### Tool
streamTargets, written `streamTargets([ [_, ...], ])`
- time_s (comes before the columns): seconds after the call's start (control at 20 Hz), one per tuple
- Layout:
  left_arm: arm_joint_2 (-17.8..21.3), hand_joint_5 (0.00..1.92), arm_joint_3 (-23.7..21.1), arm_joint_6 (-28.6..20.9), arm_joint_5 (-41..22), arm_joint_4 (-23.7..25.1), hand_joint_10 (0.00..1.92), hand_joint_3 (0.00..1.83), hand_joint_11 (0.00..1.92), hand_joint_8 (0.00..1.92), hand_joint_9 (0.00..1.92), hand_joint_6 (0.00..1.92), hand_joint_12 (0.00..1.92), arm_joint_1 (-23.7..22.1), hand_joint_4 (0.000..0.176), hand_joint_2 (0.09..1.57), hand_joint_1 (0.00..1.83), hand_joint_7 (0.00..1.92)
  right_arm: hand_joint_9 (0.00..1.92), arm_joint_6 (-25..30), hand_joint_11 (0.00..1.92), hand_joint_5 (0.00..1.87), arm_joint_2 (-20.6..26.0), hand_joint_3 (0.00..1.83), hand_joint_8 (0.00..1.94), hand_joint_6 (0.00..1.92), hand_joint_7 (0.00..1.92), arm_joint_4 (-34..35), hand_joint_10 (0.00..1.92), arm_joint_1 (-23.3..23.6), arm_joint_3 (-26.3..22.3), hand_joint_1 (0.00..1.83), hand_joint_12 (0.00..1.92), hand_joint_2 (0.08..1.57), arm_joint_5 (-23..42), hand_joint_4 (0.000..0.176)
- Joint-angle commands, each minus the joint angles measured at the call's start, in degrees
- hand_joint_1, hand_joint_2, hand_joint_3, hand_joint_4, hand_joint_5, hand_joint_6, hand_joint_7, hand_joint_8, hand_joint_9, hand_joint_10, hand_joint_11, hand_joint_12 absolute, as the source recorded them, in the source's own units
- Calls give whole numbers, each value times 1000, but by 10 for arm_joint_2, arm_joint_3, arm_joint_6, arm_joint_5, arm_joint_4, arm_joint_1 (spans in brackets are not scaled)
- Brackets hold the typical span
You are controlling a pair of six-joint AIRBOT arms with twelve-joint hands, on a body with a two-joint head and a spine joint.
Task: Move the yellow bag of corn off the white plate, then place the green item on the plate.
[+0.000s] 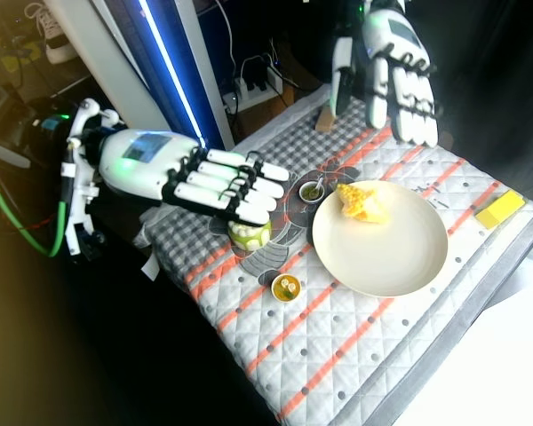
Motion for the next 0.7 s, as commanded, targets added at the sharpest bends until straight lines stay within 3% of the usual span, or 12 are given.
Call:
streamTargets([
  [0.0,-7,140,6,0,-55,0,269,0,0,15,57,38,1291,-13,6,1219,663,143,0,-5,0,0,0,11,0,0,0,-6,0,11,2,523,154,1250,72,0],
  [0.15,-32,205,32,0,-10,0,262,0,0,11,102,31,1346,-31,7,1169,749,186,0,-5,0,0,0,5,0,0,0,-4,0,13,3,549,47,1261,72,0],
  [0.3,-68,258,68,-1,40,-8,239,0,0,5,135,23,1242,-46,53,1117,833,209,0,-4,6,0,0,7,0,0,0,-1,0,14,4,481,3,1277,72,0],
  [0.35,-80,267,83,-1,54,-14,313,0,0,1,152,10,1425,-48,53,1112,858,233,0,-4,20,0,0,4,0,0,0,-1,0,14,5,461,10,1272,72,0],
  [0.4,-94,270,99,-1,64,-30,327,0,0,1,153,8,1462,-48,48,1111,858,237,0,-4,38,0,0,2,0,0,0,0,0,14,5,445,20,1270,72,0],
  [0.5,-117,251,127,-1,87,-48,306,1,0,4,144,8,1360,-48,52,1122,857,205,0,-3,29,0,-1,3,0,0,0,0,0,15,5,423,24,1274,72,1],
  [0.55,-127,298,139,-1,98,-52,323,0,0,13,212,21,1420,-48,39,1089,915,242,0,-2,17,0,-1,4,0,0,0,0,0,15,5,427,23,1278,72,23],
  [0.65,-143,364,159,0,115,-62,432,0,0,5,238,14,1596,-47,33,1060,959,285,0,-2,24,0,-3,4,0,0,0,0,0,14,6,412,32,1280,72,23],
])
